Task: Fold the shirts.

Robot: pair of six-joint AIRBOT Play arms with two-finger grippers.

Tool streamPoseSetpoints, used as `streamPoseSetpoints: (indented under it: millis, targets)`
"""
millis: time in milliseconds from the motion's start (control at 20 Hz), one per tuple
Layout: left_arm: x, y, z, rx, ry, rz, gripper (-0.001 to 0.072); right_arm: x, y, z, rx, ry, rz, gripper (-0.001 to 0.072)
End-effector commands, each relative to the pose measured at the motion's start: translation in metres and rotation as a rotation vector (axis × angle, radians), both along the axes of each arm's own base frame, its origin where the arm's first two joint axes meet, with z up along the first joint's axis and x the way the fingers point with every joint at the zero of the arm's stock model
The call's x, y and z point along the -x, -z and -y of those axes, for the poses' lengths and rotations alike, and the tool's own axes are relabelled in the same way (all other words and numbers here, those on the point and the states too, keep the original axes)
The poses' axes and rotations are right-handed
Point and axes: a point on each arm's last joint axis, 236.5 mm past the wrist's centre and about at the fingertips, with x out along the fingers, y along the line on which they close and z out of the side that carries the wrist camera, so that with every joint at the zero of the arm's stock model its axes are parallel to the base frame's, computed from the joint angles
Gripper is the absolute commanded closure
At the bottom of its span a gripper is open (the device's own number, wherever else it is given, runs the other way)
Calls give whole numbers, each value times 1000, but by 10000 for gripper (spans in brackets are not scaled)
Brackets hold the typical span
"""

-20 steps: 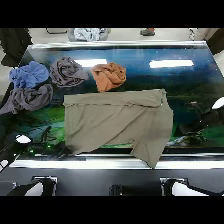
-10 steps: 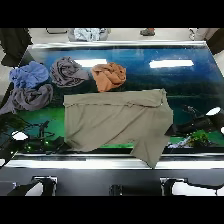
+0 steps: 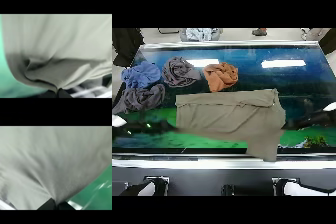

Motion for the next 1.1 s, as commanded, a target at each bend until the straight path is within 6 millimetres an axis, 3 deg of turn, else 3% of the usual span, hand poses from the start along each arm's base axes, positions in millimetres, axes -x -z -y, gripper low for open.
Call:
streamPoseSetpoints:
  millis: [0,50,100,150,200,250,350,400,450,550,650,750,900,1000,1050]
  targets:
    - [-56,-148,-21,-98,-22,396,682,-55,-134,27,209,-6,416,671]
    - [-62,-205,-29,-138,-44,533,682,-66,-196,34,295,7,578,671]
    - [-60,-267,-41,-197,-85,673,682,-64,-268,33,383,12,747,671]
    - [-49,-322,-53,-263,-138,790,681,-52,-334,27,455,30,896,671]
    - [-29,-377,-63,-330,-205,908,682,-30,-404,17,522,78,1067,671]
    - [-4,-422,-67,-383,-258,1012,681,-3,-462,4,572,120,1218,671]
    - [47,-486,-54,-449,-283,1202,681,63,-550,-22,697,171,1485,671]
    - [67,-504,-46,-443,-298,1255,681,92,-574,-30,756,192,1563,671]
    - [84,-517,-39,-426,-316,1292,681,117,-588,-36,815,206,1604,671]
    - [104,-528,-32,-423,-327,1340,680,140,-593,-38,856,240,1612,671]
    - [106,-527,-32,-428,-328,1339,681,142,-584,-38,841,244,1575,671]
    - [96,-515,-35,-432,-313,1287,681,131,-566,-35,821,215,1502,671]
    - [63,-468,-45,-418,-275,1114,681,100,-538,-17,795,189,1377,671]
    - [26,-413,-57,-399,-233,940,682,65,-496,0,750,135,1212,672]
    - [5,-381,-64,-388,-211,856,682,42,-464,10,703,105,1101,673]
